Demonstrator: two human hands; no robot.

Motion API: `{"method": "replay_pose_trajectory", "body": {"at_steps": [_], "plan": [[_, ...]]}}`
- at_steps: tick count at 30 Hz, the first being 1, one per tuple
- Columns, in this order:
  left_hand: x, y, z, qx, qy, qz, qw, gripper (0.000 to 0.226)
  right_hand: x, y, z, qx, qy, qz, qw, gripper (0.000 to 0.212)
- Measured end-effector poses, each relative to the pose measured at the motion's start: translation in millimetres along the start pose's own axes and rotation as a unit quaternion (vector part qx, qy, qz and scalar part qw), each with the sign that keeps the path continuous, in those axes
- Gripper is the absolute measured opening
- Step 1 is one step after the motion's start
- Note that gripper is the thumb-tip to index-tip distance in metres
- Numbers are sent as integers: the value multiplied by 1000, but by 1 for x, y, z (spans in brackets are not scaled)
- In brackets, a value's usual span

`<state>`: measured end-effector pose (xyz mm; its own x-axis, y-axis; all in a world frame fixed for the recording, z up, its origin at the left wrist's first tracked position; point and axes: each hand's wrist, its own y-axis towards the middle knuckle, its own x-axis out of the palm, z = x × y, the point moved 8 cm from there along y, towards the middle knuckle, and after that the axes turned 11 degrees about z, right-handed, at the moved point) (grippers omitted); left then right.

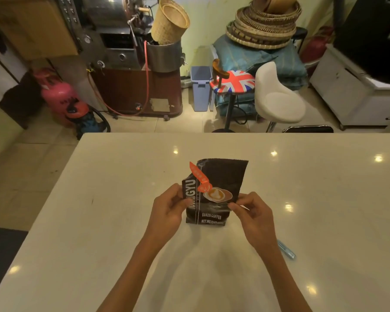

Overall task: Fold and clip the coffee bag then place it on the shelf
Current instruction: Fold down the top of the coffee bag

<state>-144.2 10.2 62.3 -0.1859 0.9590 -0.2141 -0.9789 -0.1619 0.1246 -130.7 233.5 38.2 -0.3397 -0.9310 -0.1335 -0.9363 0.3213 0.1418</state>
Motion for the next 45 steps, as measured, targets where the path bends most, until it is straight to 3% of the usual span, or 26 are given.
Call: {"method": "replay_pose_trajectory", "body": {"at_steps": [4,7,12,19,24,32,34,37,39,42,45], "plan": [[0,-1,11,30,13,-14,999,33,-4,1,0,-12,-4,8,1000,17],[5,0,1,1,-4,-28,1000,31,-1,2,4,13,7,14,1000,12],[10,6,2,38,-48,-102,993,30,0,8,-7,0,12,30,999,21],[17,23,0,32,-28,-92,995,14,2,12,-8,-14,-12,27,999,24],[15,28,6,57,38,-48,996,37,1,13,-13,-19,-17,11,1000,19],[10,29,-2,0,-79,-2,997,37,1,15,-5,-8,-19,32,999,11],[10,27,0,17,-90,-13,996,36,1,17,-4,-2,-14,46,999,15],[15,20,-2,8,-94,-60,994,13,1,17,-2,10,9,60,998,16],[24,14,-11,-27,-36,-86,995,18,3,18,1,25,7,50,998,15],[17,14,-12,-33,31,16,999,15,6,20,3,26,-3,25,999,15],[12,15,-11,-40,-7,60,997,21,5,19,1,13,-8,30,999,17]]}}
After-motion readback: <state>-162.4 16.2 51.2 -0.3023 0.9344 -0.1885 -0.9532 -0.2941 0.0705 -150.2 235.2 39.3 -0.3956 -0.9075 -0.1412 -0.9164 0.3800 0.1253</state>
